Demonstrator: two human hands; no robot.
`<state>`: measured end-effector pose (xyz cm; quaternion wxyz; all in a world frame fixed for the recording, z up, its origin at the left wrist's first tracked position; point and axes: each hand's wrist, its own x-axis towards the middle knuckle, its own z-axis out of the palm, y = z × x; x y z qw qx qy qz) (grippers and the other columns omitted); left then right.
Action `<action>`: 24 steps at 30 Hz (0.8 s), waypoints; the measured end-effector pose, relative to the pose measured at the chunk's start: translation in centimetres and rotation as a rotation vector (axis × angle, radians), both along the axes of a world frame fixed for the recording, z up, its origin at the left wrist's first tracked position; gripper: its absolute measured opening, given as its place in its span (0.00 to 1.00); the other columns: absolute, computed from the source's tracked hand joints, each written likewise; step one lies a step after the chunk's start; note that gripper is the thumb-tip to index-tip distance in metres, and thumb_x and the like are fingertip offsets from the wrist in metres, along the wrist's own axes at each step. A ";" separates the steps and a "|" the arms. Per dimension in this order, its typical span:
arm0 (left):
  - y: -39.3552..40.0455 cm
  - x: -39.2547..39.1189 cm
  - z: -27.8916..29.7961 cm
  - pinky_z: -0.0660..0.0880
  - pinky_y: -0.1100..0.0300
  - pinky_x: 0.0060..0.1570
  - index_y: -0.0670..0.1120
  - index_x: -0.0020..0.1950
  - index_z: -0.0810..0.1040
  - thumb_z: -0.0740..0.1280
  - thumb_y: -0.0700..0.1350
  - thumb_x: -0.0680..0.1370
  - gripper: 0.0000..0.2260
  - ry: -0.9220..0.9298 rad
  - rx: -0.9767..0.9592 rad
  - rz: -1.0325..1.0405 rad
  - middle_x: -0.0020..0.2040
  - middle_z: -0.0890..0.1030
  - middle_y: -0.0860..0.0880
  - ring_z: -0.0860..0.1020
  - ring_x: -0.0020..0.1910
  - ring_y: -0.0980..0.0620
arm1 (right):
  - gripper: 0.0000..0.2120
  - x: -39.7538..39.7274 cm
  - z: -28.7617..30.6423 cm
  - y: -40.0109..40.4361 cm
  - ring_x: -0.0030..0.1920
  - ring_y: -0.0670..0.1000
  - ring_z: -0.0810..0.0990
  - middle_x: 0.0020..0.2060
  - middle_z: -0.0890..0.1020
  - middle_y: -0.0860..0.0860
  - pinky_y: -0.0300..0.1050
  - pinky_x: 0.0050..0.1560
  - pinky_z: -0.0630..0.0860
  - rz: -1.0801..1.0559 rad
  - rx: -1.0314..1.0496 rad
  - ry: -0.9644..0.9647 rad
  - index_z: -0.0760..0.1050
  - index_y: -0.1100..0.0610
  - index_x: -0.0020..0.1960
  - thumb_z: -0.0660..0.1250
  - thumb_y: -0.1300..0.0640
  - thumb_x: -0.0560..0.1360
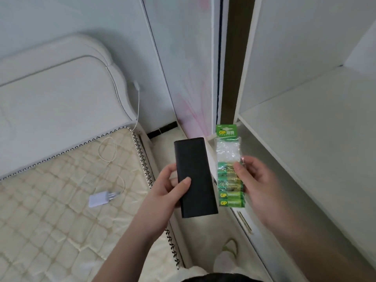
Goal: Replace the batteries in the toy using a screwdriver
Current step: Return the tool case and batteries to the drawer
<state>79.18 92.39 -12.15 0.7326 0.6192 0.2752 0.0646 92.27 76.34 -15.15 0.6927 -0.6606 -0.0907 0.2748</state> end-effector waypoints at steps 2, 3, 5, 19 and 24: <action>0.6 2.0 0.0 0.80 0.53 0.48 0.50 0.64 0.73 0.66 0.46 0.74 0.17 0.005 0.013 -0.030 0.51 0.83 0.39 0.82 0.50 0.44 | 0.08 1.2 -0.3 0.1 0.44 0.50 0.85 0.44 0.85 0.50 0.46 0.45 0.80 -0.024 -0.004 0.012 0.76 0.53 0.55 0.64 0.53 0.77; 0.9 3.0 -0.1 0.80 0.54 0.47 0.50 0.63 0.74 0.66 0.45 0.74 0.17 0.013 0.014 -0.045 0.50 0.83 0.40 0.82 0.50 0.44 | 0.08 1.7 -0.5 0.0 0.44 0.49 0.85 0.44 0.85 0.49 0.44 0.44 0.80 -0.047 -0.005 0.028 0.76 0.53 0.55 0.64 0.53 0.77; 1.2 5.0 -0.1 0.81 0.56 0.44 0.51 0.63 0.74 0.65 0.43 0.77 0.15 0.026 0.004 -0.078 0.45 0.84 0.42 0.83 0.47 0.45 | 0.08 2.5 -0.6 -0.3 0.42 0.48 0.85 0.43 0.84 0.49 0.40 0.41 0.79 -0.116 0.006 0.084 0.75 0.53 0.56 0.64 0.54 0.77; 4.2 20.4 -2.5 0.80 0.57 0.42 0.50 0.66 0.72 0.66 0.41 0.75 0.19 0.102 -0.143 -0.682 0.55 0.83 0.44 0.82 0.53 0.44 | 0.05 6.5 -0.8 -1.0 0.38 0.48 0.81 0.38 0.82 0.50 0.43 0.40 0.79 -0.718 0.008 0.190 0.76 0.57 0.52 0.64 0.58 0.77; 4.3 23.9 -2.9 0.80 0.50 0.49 0.52 0.65 0.72 0.64 0.41 0.77 0.17 0.121 -0.123 -0.907 0.55 0.83 0.48 0.82 0.54 0.47 | 0.08 5.4 -1.0 -1.0 0.38 0.48 0.80 0.38 0.81 0.51 0.43 0.40 0.78 -0.927 0.029 0.253 0.75 0.60 0.55 0.64 0.59 0.78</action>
